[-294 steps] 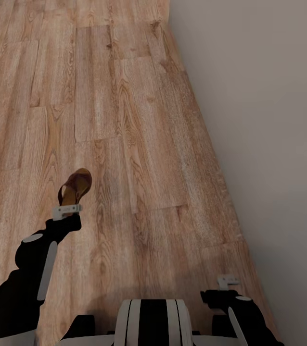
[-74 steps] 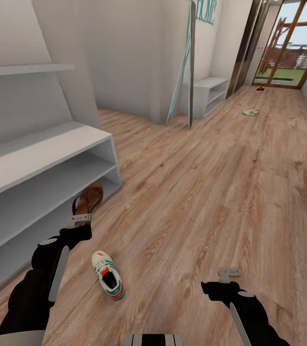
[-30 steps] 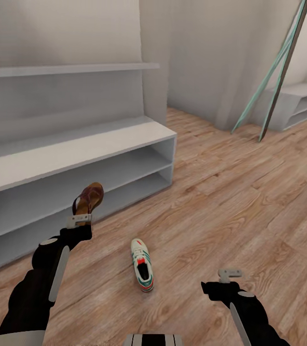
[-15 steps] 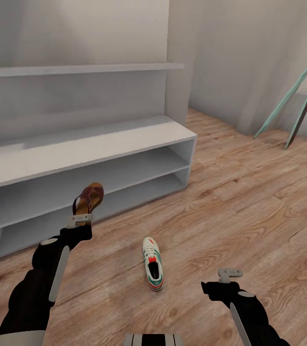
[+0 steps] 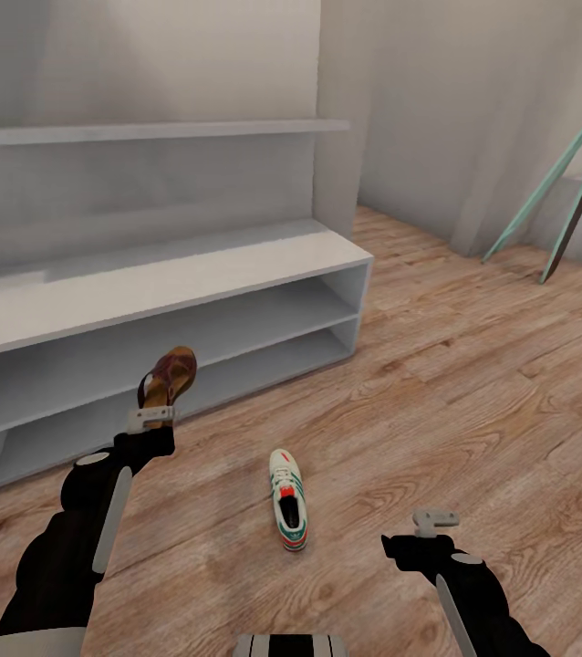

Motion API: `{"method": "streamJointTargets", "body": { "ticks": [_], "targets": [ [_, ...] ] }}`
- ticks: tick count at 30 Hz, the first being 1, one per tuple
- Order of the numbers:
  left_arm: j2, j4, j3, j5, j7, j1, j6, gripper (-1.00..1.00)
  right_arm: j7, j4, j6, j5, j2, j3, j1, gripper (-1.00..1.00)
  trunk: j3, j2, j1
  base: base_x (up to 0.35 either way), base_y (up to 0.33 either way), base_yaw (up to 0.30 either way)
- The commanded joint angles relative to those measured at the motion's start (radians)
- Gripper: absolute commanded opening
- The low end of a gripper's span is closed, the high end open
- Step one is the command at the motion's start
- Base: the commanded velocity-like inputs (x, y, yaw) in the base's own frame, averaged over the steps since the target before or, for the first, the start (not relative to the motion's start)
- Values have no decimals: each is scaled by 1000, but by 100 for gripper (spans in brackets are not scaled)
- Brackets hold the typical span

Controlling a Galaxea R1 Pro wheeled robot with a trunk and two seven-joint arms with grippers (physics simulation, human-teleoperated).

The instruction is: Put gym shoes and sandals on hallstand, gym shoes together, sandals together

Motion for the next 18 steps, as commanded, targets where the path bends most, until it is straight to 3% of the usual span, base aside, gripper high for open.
{"method": "streamJointTargets", "body": {
  "ticks": [1,9,18],
  "targets": [
    [0,-1,1,0,-2,-1,6,-100,1,-1,5,0,0,0,0,100,-1,0,0,0,0,0],
    [0,-1,1,0,-2,-1,6,-100,4,-2,6,-2,0,-1,0,100,-2,0,0,0,0,30],
    [0,-1,1,0,-2,-1,6,-100,4,-2,9,-3,0,0,0,100,-8,0,0,0,0,218]
  ]
}}
